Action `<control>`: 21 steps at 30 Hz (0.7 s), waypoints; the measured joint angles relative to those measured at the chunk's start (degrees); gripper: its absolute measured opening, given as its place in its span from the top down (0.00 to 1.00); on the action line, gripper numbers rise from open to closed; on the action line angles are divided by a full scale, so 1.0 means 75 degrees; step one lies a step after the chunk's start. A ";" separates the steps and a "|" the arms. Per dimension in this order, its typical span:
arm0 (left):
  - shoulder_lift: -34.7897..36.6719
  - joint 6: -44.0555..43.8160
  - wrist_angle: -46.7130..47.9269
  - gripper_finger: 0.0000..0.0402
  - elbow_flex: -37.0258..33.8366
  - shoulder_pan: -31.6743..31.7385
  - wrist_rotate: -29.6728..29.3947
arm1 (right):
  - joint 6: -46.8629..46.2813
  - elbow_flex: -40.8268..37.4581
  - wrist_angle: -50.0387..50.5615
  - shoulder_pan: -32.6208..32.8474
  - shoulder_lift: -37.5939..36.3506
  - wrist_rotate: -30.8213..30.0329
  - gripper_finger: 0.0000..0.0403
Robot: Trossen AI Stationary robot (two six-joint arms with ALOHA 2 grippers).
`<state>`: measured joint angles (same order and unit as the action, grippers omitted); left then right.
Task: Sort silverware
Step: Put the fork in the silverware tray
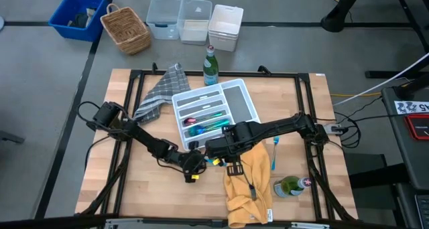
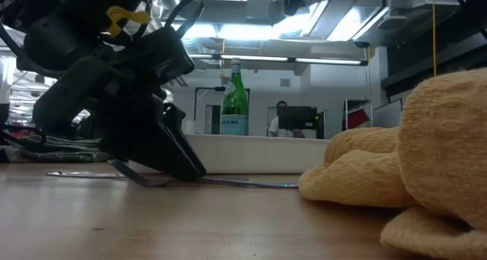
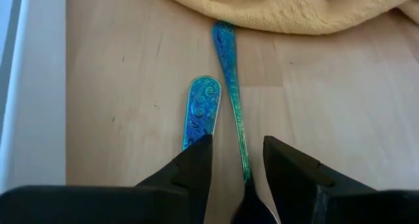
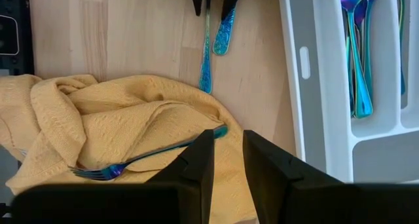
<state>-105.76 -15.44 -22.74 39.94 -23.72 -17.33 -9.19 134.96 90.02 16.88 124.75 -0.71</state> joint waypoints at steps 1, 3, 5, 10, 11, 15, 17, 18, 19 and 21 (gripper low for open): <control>0.0001 0.0072 0.0018 0.69 0.0002 0.0014 0.0008 | 0.0001 0.0000 0.0000 0.0000 0.0000 0.0002 0.79; -0.0002 0.0165 0.0059 0.70 0.0003 0.0013 0.0011 | 0.0011 0.0000 0.0000 0.0000 0.0000 0.0004 0.79; -0.0005 0.0312 0.0082 0.73 -0.0002 -0.0003 0.0052 | 0.0057 0.0000 0.0000 -0.0003 0.0000 0.0020 0.79; -0.0024 0.0523 0.0031 0.78 -0.0032 -0.0114 0.0103 | 0.0064 0.0000 0.0000 -0.0003 0.0003 0.0020 0.79; -0.0014 0.0507 0.0090 0.78 -0.0013 -0.0124 0.0111 | 0.0067 0.0000 0.0000 -0.0003 0.0003 0.0020 0.79; -0.0014 0.0480 0.0090 0.77 -0.0017 -0.0152 0.0125 | 0.0092 0.0000 -0.0002 -0.0003 0.0003 0.0017 0.79; -0.0014 0.0516 0.0112 0.76 -0.0015 -0.0159 0.0117 | 0.0127 0.0000 0.0000 -0.0003 0.0003 0.0019 0.79; -0.0014 0.0518 0.0126 0.75 -0.0015 -0.0157 0.0118 | 0.0151 0.0000 0.0000 -0.0003 0.0003 0.0017 0.79; -0.0014 0.0515 0.0134 0.75 -0.0015 -0.0132 0.0123 | 0.0199 0.0000 0.0000 -0.0003 0.0003 0.0017 0.79; -0.0014 0.0518 0.0148 0.75 -0.0015 -0.0075 0.0179 | 0.0265 0.0000 0.0000 -0.0003 0.0003 0.0017 0.79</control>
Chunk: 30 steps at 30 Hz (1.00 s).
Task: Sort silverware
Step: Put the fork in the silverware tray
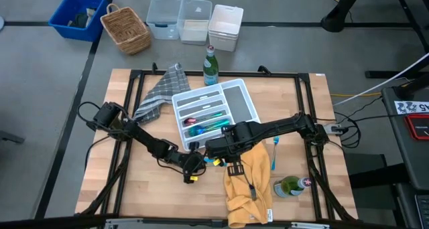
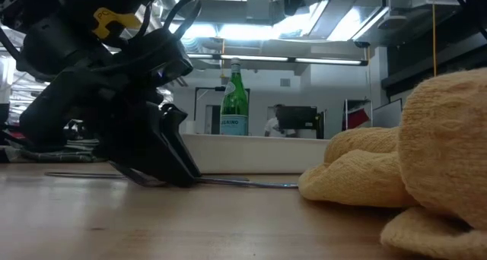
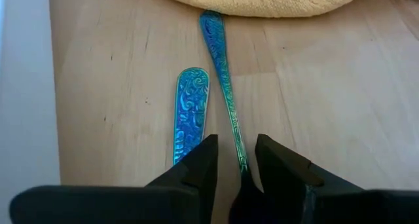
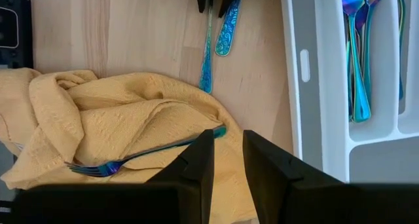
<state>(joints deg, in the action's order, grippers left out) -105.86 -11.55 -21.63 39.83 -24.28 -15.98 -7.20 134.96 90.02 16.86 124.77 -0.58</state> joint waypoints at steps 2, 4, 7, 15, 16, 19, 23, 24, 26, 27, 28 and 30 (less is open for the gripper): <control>0.0000 0.0039 0.0017 0.78 0.0000 0.0007 0.0001 | 0.0000 0.0000 0.0000 0.0000 0.0000 -0.0003 0.79; 0.0000 0.0162 0.0045 0.81 -0.0003 0.0046 0.0009 | 0.0003 0.0000 0.0000 0.0000 0.0000 -0.0003 0.79; 0.0000 0.0167 0.0047 0.89 -0.0003 0.0045 0.0009 | 0.0003 0.0000 0.0000 0.0000 0.0000 -0.0003 0.79; -0.0003 -0.0183 -0.0172 0.97 -0.0026 0.0042 -0.0033 | -0.0118 -0.0009 -0.0003 0.0003 -0.0268 0.0003 0.79; -0.0001 -0.0249 -0.0190 0.98 -0.0026 0.0042 -0.0033 | -0.0188 -0.0009 0.0002 0.0003 -0.0360 -0.0011 0.79; 0.0077 -0.0605 -0.0177 0.99 -0.0026 0.0045 -0.0020 | -0.0387 -0.0003 0.0002 0.0003 -0.0535 -0.0116 0.79; 0.0312 -0.0648 -0.0039 0.99 -0.0038 0.0042 0.0056 | -0.0426 -0.0006 -0.0008 0.0003 -0.0833 -0.0328 0.79; 0.0402 -0.0654 -0.0073 0.99 -0.0036 0.0040 0.0053 | -0.0429 -0.0006 0.0006 0.0003 -0.0898 -0.0376 0.79; 0.0581 -0.0760 -0.0142 0.99 -0.0022 0.0039 0.0053 | -0.0434 0.0003 -0.0003 0.0003 -0.0979 -0.0474 0.79; 0.0659 -0.0804 -0.0146 0.99 -0.0017 0.0044 0.0050 | -0.0434 0.0003 0.0003 0.0003 -0.0988 -0.0538 0.79; 0.0742 -0.0841 -0.0120 0.99 -0.0017 0.0049 0.0049 | -0.0434 0.0003 -0.0001 0.0003 -0.0990 -0.0595 0.79; 0.0973 -0.0831 -0.0113 0.99 -0.0017 0.0051 0.0038 | -0.0436 -0.0003 0.0000 0.0003 -0.1004 -0.0693 0.79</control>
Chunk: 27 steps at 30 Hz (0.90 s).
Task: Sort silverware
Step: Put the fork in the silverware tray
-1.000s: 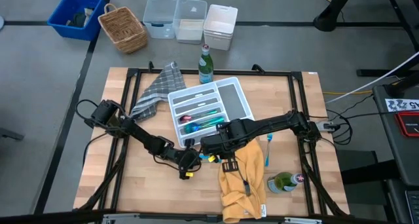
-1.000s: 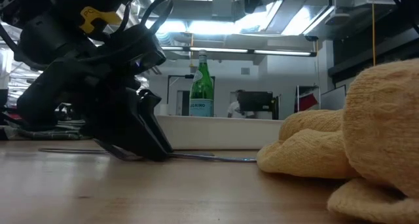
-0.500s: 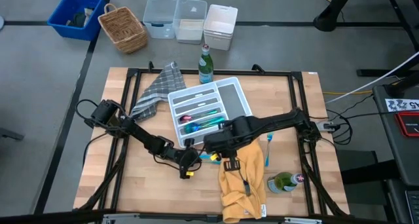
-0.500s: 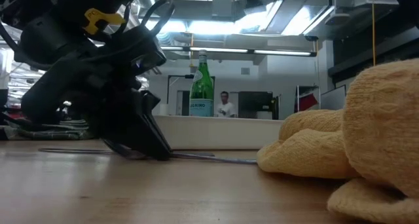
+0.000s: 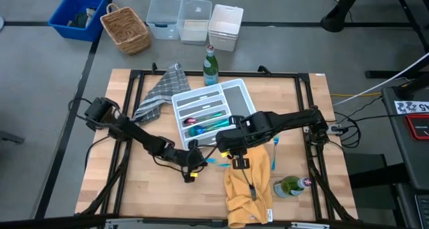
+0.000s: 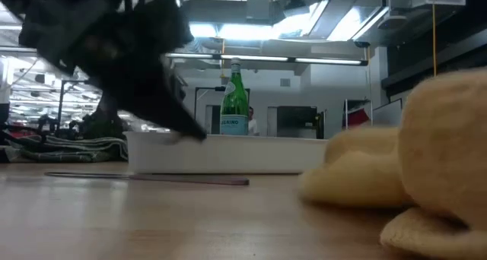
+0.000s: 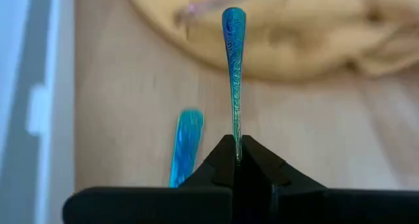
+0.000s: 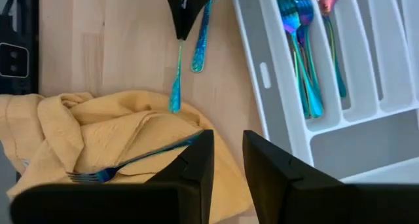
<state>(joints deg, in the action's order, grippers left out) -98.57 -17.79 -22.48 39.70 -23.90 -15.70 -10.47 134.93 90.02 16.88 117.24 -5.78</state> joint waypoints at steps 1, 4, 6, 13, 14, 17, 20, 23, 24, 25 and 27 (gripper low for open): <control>0.0125 0.0048 -0.0030 0.99 0.0000 0.0005 -0.0016 | 0.0000 0.0000 0.0000 0.0000 -0.0010 -0.0029 0.79; 0.0539 0.0191 0.0000 0.99 0.0006 0.0075 -0.0024 | -0.0001 0.0000 0.0003 0.0000 -0.0033 -0.0036 0.79; 0.0833 0.0221 0.0011 0.99 0.0006 0.0188 -0.0048 | -0.0024 0.0000 0.0000 0.0000 -0.0033 -0.0036 0.79; 0.1845 0.0861 0.0414 0.99 0.0009 0.0921 -0.0559 | -0.1034 0.0000 -0.0003 0.0006 -0.0036 -0.0021 0.79; 0.1947 0.0975 0.0461 0.99 0.0011 0.1083 -0.0670 | -0.1241 0.0000 0.0000 0.0006 -0.0036 0.0051 0.79; 0.2116 0.1210 0.0678 0.98 0.0015 0.1638 -0.0814 | -0.1888 0.0000 0.0000 0.0020 -0.0036 0.0374 0.79; 0.2091 0.1232 0.0922 0.99 0.0015 0.2170 -0.0808 | -0.2562 0.0000 -0.0001 0.0115 -0.0036 0.0555 0.79; 0.2003 0.1171 0.1353 0.99 0.0017 0.2622 -0.0592 | -0.3366 0.0000 0.0000 0.0263 -0.0036 0.0778 0.79; 0.2000 0.1177 0.1563 0.99 0.0009 0.2741 -0.0458 | -0.3584 -0.0001 0.0000 0.0326 -0.0036 0.0794 0.79; 0.2000 0.1197 0.1717 0.99 0.0009 0.2843 -0.0356 | -0.3746 -0.0031 -0.0017 0.0401 -0.0039 0.0809 0.79; 0.2000 0.1202 0.2023 0.98 0.0012 0.2996 -0.0270 | -0.4021 -0.0134 0.0002 0.0550 -0.0042 0.0839 0.79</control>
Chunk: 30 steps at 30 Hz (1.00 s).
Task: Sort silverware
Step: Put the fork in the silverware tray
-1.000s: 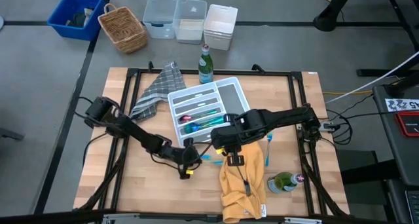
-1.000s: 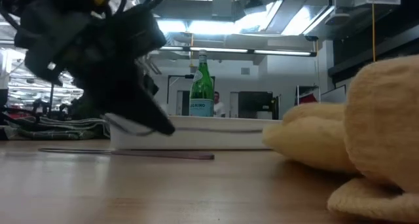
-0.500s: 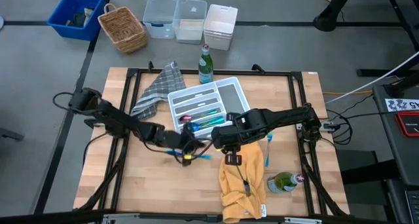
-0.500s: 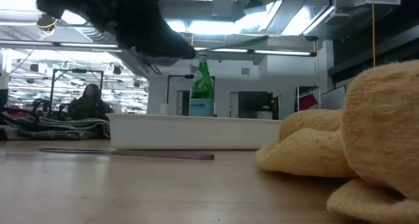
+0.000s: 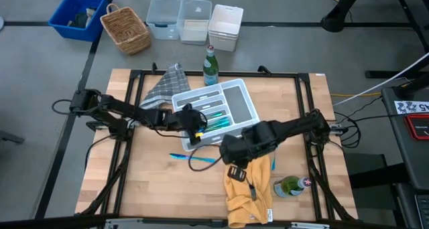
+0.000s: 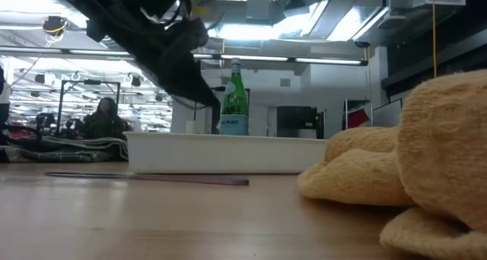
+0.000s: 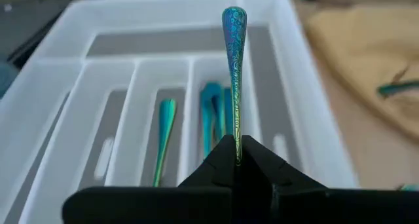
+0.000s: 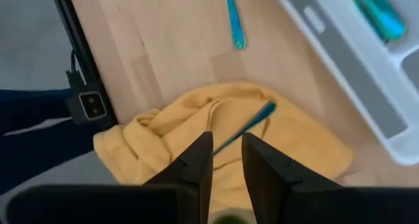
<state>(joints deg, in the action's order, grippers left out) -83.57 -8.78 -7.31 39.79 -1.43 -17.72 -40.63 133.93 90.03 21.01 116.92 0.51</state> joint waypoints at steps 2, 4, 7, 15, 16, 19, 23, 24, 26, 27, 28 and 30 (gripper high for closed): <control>0.0000 0.0003 0.0227 0.98 0.0000 0.0116 0.0146 | -0.0324 -0.0142 -0.0007 0.0148 0.0000 0.0009 0.79; -0.0046 0.0003 0.0271 0.97 0.0002 0.0197 0.0202 | -0.0721 -0.0350 -0.0011 0.0317 -0.0002 0.0007 0.79; -0.0142 -0.0009 0.0340 0.98 -0.0003 0.0263 0.0223 | -0.1359 -0.0807 0.0001 0.0537 -0.0009 0.0009 0.79; -0.0661 -0.0287 0.0272 0.97 0.0003 0.0241 0.0366 | -0.3067 -0.2009 -0.0037 0.0922 -0.0003 0.0003 0.79; -0.0747 -0.0369 0.0240 0.96 0.0003 0.0240 0.0370 | -0.3214 -0.2155 -0.0037 0.0925 -0.0003 0.0004 0.79; -0.1027 -0.0408 0.0274 0.96 0.0003 0.0241 0.0377 | -0.3431 -0.2640 -0.0252 0.1004 -0.0003 0.0018 0.79; -0.1304 -0.0453 0.0207 0.96 0.0005 0.0256 0.0369 | -0.3437 -0.3277 -0.1075 0.1012 0.0001 0.0078 0.79; -0.1337 -0.0530 0.0181 0.96 0.0012 0.0256 0.0367 | -0.3432 -0.3425 -0.1300 0.1006 0.0003 0.0079 0.79; -0.1393 -0.0756 0.0158 0.96 0.0014 0.0253 0.0386 | -0.3429 -0.3708 -0.1782 0.1003 0.0003 0.0199 0.79; -0.1405 -0.0873 0.0159 0.95 0.0015 0.0253 0.0437 | -0.3425 -0.3842 -0.1991 0.1001 0.0003 0.0329 0.79; -0.1405 -0.0989 0.0174 0.95 0.0015 0.0253 0.0479 | -0.3420 -0.3967 -0.2135 0.0994 0.0003 0.0479 0.79; -0.1411 -0.1133 0.0199 0.92 0.0009 0.0250 0.0523 | -0.3416 -0.4166 -0.2382 0.0994 0.0003 0.0704 0.79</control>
<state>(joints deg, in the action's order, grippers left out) -94.15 -17.27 -5.82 39.86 0.45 -13.80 -66.25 102.68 72.17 28.47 116.95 5.79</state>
